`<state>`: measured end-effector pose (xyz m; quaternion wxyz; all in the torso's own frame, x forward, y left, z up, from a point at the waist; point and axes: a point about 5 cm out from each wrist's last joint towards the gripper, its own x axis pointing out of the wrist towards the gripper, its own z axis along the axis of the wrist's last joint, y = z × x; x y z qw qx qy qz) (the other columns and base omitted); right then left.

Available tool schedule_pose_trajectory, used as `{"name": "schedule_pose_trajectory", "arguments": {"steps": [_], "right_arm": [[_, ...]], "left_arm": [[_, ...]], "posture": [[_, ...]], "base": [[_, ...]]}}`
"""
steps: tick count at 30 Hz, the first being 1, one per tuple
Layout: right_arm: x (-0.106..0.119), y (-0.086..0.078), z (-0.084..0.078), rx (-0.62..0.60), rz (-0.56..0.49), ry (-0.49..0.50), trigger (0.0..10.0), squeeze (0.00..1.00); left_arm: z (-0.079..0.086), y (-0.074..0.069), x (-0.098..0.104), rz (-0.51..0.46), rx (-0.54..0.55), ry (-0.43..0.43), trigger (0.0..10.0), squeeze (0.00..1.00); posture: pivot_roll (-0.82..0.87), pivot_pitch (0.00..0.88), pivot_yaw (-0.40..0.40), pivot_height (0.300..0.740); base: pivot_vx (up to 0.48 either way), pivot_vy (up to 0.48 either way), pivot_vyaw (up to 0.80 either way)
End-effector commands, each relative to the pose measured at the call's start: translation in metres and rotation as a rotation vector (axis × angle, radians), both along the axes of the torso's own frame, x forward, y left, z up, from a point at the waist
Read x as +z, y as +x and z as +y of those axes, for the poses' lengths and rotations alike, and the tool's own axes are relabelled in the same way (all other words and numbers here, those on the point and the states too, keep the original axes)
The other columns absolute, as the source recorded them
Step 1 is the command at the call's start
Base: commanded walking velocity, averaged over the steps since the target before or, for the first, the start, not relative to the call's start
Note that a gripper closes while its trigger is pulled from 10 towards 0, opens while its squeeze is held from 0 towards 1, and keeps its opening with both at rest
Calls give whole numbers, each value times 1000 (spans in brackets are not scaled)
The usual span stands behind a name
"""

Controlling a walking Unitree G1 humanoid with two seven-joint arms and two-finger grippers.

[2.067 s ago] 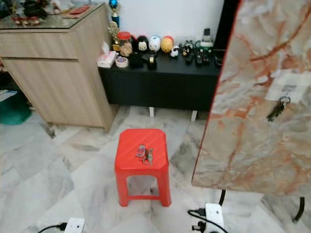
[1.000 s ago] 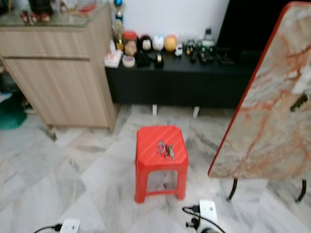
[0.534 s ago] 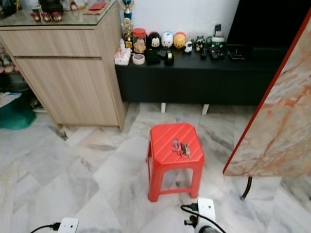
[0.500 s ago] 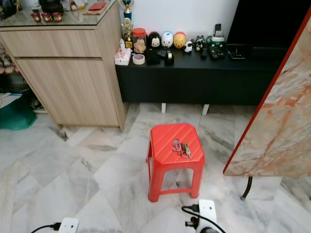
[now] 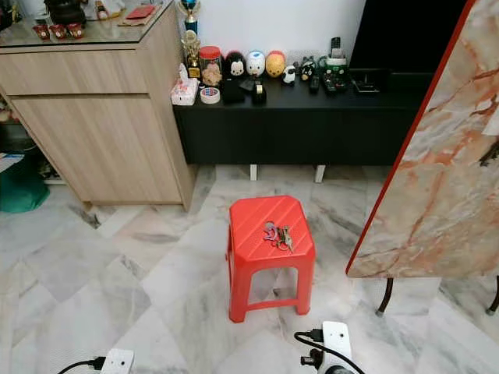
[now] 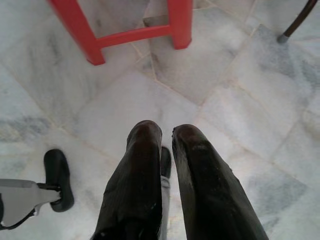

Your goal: Hang keys on a hook

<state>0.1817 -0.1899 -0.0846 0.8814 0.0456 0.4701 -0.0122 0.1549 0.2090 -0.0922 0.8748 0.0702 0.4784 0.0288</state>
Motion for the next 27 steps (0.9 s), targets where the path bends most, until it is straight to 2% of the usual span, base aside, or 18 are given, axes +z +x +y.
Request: {"name": "schedule_pose_trajectory", "arguments": {"steps": [1, 13, 17, 27], "right_arm": [[0, -1, -1, -2, 1, -6, 10000, 0], [0, 1, 0, 23, -3, -8, 10000, 0], [1, 1, 0, 30, -13, -14, 10000, 0], [0, 0, 0, -3, -7, -4, 10000, 0]], "left_arm": [[1, -3, -1, 8, 3, -8, 10000, 0], [1, -2, -1, 2, 7, -12, 10000, 0], [1, -2, -1, 1, 6, -12, 10000, 0], [1, -3, -1, 4, 3, -11, 10000, 0]], "posture": [[-3, 29, -4, 740], [-3, 30, -2, 740], [-4, 32, -2, 740], [-1, 31, -3, 740]], "base": [[0, 0, 0], [0, 0, 0], [0, 0, 616], [242, 0, 80]]}}
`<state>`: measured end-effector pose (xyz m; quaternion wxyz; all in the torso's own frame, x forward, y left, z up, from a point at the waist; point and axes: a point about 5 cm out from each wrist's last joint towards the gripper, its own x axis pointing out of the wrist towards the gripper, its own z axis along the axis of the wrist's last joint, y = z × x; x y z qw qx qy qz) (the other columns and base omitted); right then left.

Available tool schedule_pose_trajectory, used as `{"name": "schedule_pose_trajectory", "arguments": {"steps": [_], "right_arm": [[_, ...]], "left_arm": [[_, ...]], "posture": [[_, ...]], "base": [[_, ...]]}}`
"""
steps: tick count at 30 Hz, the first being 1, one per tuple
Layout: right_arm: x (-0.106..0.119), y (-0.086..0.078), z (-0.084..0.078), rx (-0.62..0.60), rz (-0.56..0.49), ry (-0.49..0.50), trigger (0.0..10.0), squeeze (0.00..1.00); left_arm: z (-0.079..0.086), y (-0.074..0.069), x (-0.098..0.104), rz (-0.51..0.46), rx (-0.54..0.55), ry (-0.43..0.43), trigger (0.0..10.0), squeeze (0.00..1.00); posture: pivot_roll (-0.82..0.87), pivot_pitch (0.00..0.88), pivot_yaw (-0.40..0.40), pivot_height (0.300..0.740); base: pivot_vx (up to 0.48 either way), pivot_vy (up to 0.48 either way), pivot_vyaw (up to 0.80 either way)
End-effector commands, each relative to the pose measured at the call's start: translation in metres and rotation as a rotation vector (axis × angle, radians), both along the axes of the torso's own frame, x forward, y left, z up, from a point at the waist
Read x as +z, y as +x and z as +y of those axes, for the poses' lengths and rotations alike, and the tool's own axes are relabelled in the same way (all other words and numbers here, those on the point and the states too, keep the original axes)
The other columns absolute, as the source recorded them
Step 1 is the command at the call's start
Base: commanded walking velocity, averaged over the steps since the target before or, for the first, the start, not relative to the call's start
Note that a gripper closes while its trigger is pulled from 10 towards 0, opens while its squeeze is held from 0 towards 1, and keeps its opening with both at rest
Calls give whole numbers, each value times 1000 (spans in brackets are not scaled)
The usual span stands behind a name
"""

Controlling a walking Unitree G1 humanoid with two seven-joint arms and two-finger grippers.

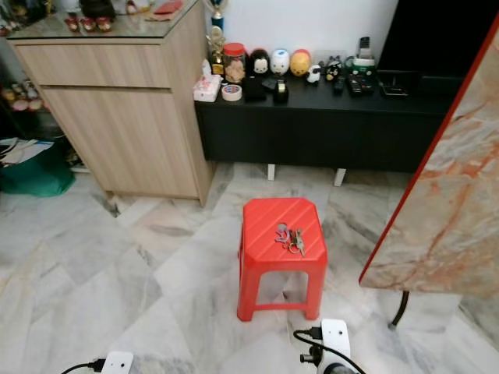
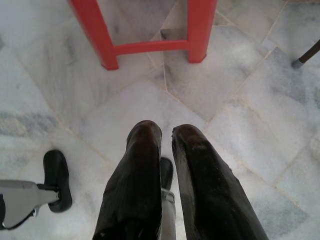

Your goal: Hang keys on a hook

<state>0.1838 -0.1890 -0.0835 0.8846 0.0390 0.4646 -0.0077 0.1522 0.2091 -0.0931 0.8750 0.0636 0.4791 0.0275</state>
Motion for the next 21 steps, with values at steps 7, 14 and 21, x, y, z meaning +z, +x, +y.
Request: {"name": "schedule_pose_trajectory", "arguments": {"steps": [7, 14, 21], "right_arm": [[-1, -2, -1, -24, 3, 10, 10000, 0], [-1, -2, 0, -6, 4, 13, 10000, 0], [0, -1, 1, 16, -2, 22, 10000, 0]], "left_arm": [[1, 0, 0, 2, 0, 1, 10000, 0], [0, 2, 1, -6, -1, -1, 10000, 0], [-1, 3, 1, -7, -4, -1, 10000, 0]], "posture": [[0, 30, -3, 740], [0, 30, -3, 740], [-1, 25, -2, 740]], "base": [[247, 0, 0], [250, 0, 0], [252, 0, 432]]}}
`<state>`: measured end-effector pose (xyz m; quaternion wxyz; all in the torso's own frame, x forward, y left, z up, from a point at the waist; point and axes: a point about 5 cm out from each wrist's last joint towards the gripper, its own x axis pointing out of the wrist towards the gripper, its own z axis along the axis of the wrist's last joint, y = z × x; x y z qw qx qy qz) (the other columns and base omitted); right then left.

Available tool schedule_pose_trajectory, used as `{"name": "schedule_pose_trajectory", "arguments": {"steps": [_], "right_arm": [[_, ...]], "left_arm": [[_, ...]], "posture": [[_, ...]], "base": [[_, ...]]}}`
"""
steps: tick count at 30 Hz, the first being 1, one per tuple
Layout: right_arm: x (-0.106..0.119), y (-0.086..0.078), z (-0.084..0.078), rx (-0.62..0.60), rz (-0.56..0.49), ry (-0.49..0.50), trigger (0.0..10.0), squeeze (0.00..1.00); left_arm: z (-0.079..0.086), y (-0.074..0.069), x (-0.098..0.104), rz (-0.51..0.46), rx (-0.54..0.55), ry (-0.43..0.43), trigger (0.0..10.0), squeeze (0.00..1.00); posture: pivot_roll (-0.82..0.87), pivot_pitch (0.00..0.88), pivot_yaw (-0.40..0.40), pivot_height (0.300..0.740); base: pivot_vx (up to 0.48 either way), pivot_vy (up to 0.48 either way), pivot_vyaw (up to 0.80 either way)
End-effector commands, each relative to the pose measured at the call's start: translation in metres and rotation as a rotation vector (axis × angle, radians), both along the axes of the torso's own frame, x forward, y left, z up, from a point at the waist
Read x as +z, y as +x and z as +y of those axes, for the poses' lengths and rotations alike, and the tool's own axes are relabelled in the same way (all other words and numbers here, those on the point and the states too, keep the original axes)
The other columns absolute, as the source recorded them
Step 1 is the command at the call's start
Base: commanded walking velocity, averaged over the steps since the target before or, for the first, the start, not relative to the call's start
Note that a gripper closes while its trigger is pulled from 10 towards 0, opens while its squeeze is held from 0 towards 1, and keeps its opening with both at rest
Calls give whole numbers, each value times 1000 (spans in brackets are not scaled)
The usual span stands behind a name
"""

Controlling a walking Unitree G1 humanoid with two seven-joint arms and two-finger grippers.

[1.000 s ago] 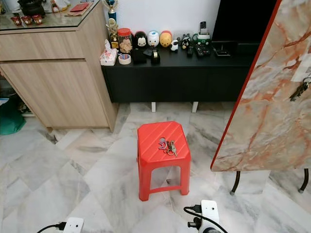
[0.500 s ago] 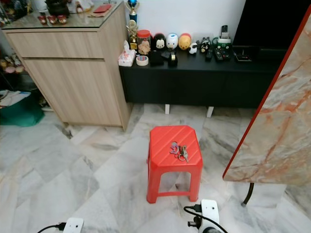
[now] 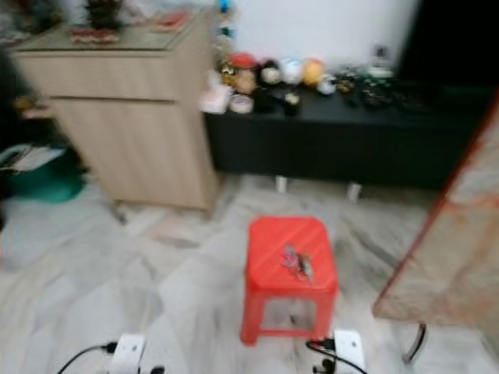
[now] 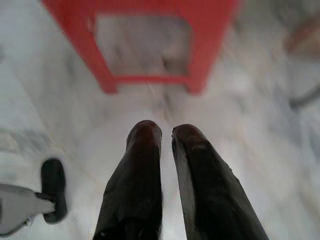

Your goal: Hang keys on a hook

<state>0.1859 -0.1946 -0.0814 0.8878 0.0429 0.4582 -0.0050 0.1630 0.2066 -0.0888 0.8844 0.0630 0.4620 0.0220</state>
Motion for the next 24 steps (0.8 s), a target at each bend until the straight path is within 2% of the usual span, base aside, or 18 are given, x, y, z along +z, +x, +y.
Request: {"name": "schedule_pose_trajectory", "arguments": {"steps": [1, 24], "right_arm": [[-3, -3, 6, 13, 15, 13, 10000, 0], [-3, -3, 7, -21, 17, 15, 10000, 0]], "left_arm": [[2, -8, -3, 31, 8, 5, 10000, 0], [3, -9, -3, 38, 2, 11, 10000, 0]], "posture": [[-1, 20, -2, 740], [-1, 19, 3, 740]], "base": [[251, 0, 587], [251, 0, 0]]}}
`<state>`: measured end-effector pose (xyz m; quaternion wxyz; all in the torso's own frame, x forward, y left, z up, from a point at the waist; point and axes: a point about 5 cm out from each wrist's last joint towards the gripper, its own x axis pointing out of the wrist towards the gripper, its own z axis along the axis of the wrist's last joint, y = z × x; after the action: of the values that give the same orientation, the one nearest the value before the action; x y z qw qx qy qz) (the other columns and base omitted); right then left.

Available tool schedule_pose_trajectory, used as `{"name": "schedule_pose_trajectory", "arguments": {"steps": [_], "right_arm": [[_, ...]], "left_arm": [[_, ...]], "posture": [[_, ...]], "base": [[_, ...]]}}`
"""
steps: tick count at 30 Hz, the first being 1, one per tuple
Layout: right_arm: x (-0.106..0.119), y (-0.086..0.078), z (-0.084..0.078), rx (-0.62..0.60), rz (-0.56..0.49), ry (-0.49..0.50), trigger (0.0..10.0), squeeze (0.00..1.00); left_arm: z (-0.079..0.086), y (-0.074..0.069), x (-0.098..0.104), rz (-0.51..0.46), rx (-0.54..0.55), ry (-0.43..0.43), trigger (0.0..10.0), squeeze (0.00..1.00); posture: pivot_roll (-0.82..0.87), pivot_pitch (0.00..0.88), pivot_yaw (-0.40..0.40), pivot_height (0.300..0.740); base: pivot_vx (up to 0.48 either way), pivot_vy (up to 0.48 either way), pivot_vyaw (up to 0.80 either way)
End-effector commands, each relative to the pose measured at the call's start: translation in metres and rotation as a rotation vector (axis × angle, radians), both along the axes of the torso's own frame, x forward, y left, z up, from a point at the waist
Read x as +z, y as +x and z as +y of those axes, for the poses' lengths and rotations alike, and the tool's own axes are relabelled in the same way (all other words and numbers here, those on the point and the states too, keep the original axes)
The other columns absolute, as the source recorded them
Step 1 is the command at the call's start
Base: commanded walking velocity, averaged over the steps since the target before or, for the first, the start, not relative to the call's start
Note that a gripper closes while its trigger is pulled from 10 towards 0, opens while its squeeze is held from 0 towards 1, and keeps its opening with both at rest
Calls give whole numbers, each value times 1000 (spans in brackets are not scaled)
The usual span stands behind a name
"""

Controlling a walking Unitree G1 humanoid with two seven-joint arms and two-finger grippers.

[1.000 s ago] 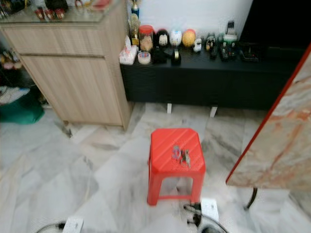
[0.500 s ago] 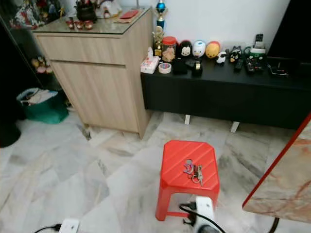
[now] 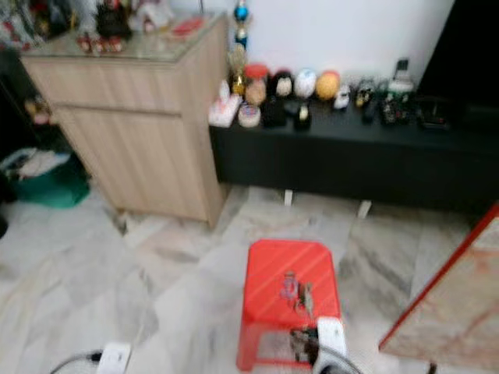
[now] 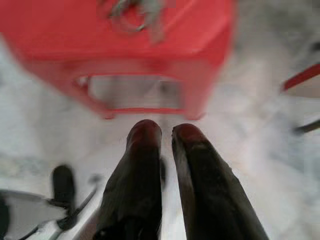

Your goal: Hang keys on a hook

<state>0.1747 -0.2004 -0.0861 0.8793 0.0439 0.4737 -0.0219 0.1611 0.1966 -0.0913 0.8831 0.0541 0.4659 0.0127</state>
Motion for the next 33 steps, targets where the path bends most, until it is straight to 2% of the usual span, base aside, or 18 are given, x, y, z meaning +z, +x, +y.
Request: {"name": "schedule_pose_trajectory", "arguments": {"steps": [1, 12, 15, 16, 17, 19, 20, 22, 23, 24, 25, 26, 29, 30, 31, 32, 33], "right_arm": [[2, 8, 13, 8, -20, 28, 10000, 0], [4, 11, 13, 4, -58, 18, 10000, 0], [7, 14, 12, -6, -113, 3, 10000, 0], [8, 16, 12, -6, -140, 7, 10000, 0], [8, 16, 12, -6, -140, 7, 10000, 0], [11, 18, 12, -5, -192, 14, 10000, 0], [13, 20, 11, -11, -219, 7, 10000, 0], [15, 21, 10, -24, -254, 0, 10000, 0], [17, 22, 10, -49, -286, 19, 10000, 0], [17, 22, 10, -49, -286, 19, 10000, 0], [19, 23, 10, -47, -322, 32, 10000, 0], [20, 24, 10, -37, -339, 33, 10000, 0], [21, 24, 9, -28, -358, 22, 10000, 0], [21, 24, 9, -28, -358, 22, 10000, 0], [22, 24, 8, -42, -378, 19, 10000, 0], [39, 48, 11, -22, -482, -4, 10000, 0], [39, 48, 11, -22, -482, -4, 10000, 0]], "left_arm": [[13, -7, -1, 29, 9, 36, 10000, 0], [17, -4, 1, 12, 4, 80, 10000, 0], [24, 9, 9, -62, 46, 93, 10000, 0], [26, 18, 15, -113, 75, 88, 10000, 0], [26, 18, 15, -113, 75, 88, 10000, 0], [30, 37, 27, -218, 117, 70, 10000, 0], [29, 48, 35, -285, 93, 65, 10000, 0], [27, 59, 44, -366, 58, 57, 10000, 0], [26, 68, 53, -439, 39, 50, 10000, 0], [26, 68, 53, -439, 39, 50, 10000, 0], [26, 79, 68, -567, 26, 48, 10000, 0], [26, 83, 78, -650, 18, 48, 10000, 0], [21, 83, 87, -732, 6, 44, 10000, 0], [21, 83, 87, -732, 6, 44, 10000, 0], [15, 79, 92, -782, -18, 39, 10000, 0], [12, 74, 95, -813, -39, 38, 10000, 0], [12, 74, 95, -813, -39, 38, 10000, 0]], "posture": [[-1, 19, 3, 740], [-1, 19, 7, 740], [-3, 21, 7, 740], [-2, 22, 6, 740], [-2, 22, 6, 740], [-1, 23, 3, 740], [0, 23, -1, 740], [4, 24, -2, 740], [5, 24, -2, 740], [5, 24, -2, 740], [-3, 27, -4, 740], [-6, 28, -5, 740], [7, 27, -12, 740], [7, 27, -12, 740], [11, 28, -12, 740], [11, 28, -12, 740], [11, 28, -12, 740]], "base": [[247, 0, 0], [0, 0, 0], [0, 0, 0], [0, 0, 0], [0, 0, 0], [0, 0, 0], [0, 0, 0], [0, 0, 0], [0, 0, 0], [0, 0, 0], [0, 0, 0], [0, 0, 0], [0, 0, 0], [0, 0, 0], [0, 0, 0], [0, 0, 0], [0, 0, 0]]}}
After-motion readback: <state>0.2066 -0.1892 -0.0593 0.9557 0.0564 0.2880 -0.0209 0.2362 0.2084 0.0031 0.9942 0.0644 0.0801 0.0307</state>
